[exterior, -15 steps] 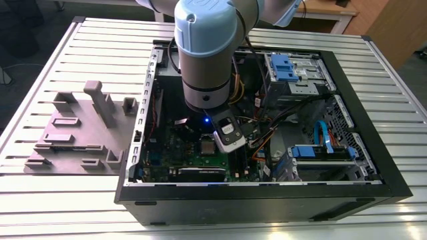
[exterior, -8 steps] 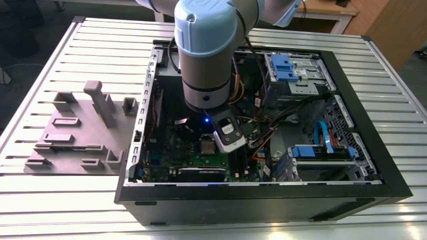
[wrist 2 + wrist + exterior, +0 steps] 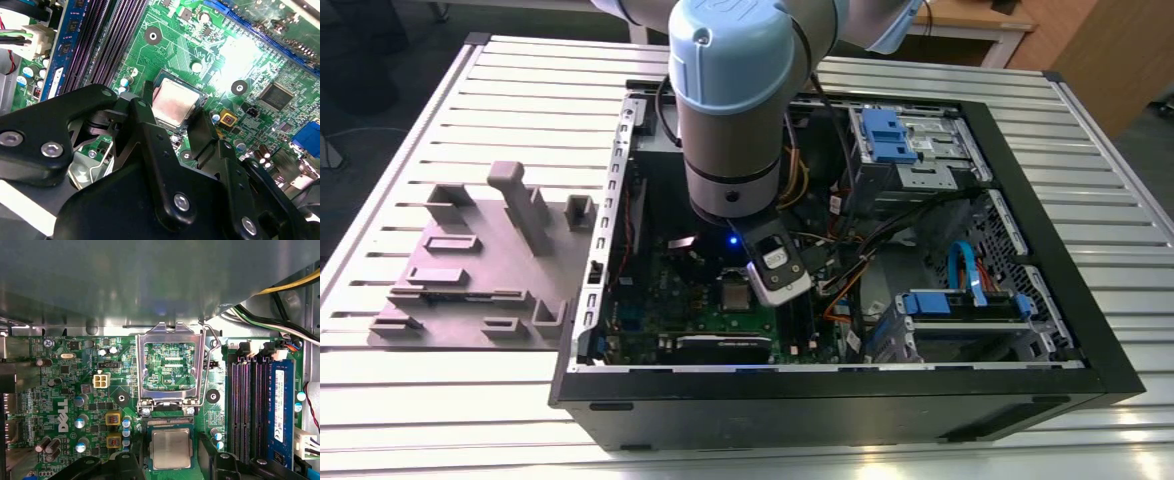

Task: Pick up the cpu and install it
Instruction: 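Place the cpu into insertion slot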

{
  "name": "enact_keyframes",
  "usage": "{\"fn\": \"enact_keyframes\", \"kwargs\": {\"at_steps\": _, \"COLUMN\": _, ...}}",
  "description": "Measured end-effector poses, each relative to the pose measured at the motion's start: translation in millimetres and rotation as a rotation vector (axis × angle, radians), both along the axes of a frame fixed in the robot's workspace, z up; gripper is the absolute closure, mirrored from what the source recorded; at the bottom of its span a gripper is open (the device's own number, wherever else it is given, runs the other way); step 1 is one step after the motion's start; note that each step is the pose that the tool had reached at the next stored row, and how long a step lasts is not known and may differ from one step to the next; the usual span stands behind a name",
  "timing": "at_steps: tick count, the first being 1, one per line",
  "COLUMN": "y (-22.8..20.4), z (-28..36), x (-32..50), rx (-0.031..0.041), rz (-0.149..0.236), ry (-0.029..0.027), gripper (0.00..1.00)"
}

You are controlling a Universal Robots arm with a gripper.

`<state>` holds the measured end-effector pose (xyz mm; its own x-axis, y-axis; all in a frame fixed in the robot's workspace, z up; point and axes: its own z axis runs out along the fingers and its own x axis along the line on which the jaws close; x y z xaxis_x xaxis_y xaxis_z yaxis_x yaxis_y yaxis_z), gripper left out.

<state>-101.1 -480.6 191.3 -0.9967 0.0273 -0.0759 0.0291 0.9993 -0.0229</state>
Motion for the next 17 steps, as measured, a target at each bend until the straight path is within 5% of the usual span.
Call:
{"fn": "enact_keyframes", "kwargs": {"at_steps": 12, "y": -0.1, "z": 0.0, "x": 0.0, "rx": 0.0001, "rz": 0.0, "ry": 0.0, "gripper": 0.46}}
{"fn": "enact_keyframes", "kwargs": {"at_steps": 17, "y": -0.1, "z": 0.0, "x": 0.0, "rx": 0.0001, "rz": 0.0, "ry": 0.0, "gripper": 0.54}}
